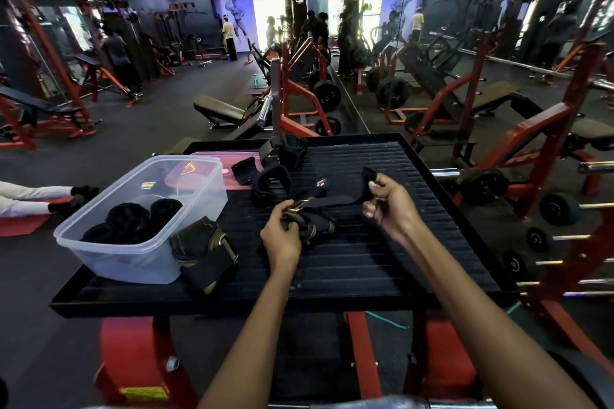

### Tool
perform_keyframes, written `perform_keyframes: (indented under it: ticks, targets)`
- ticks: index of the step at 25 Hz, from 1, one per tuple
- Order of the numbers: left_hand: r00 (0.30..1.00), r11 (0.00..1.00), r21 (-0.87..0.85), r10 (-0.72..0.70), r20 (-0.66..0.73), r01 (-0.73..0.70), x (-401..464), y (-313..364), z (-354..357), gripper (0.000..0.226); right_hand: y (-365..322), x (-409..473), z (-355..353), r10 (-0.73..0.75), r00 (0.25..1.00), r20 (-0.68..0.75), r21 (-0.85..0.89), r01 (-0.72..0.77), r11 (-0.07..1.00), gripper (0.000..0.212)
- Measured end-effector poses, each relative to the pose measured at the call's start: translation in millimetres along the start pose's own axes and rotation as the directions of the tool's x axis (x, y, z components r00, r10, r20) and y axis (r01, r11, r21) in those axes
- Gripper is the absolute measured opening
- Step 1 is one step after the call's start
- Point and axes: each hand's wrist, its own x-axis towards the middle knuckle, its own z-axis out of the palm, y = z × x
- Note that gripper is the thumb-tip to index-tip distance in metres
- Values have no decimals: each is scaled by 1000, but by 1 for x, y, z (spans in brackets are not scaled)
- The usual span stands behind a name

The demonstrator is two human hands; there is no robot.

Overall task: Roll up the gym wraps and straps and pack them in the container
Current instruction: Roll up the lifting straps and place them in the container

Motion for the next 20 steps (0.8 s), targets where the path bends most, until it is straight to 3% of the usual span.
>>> perform_keyframes:
  ticks: [2,6,8,9,12,16,20]
  targets:
    - [999,997,-55,-47,-23,46,2,-4,2,52,6,-6,-2,44,999,26,22,-44,999,22]
    - [985,940,-299,-142,97,165,1,3,-1,53,7,-12,-3,81,997,-17,103,-79,992,28]
    - [974,875,-427,-187,132,226,-1,7,-2,48,7,-16,-5,120,993,-10,21,-120,993,46]
    - [967,846,-470,-204,150,251,-2,8,-2,47,10,-17,-5,132,991,-4,-54,-132,990,45]
    - [958,787,-547,-243,149,285,-2,4,-2,47,17,-19,-4,95,995,-11,-214,-95,972,5]
    - [953,711,-647,-289,85,273,2,4,-5,46,16,-17,-8,34,999,-4,-262,-33,965,16]
    - [936,576,-753,-317,154,319,1,9,-3,42,41,-15,-7,38,999,4,-514,-31,857,18]
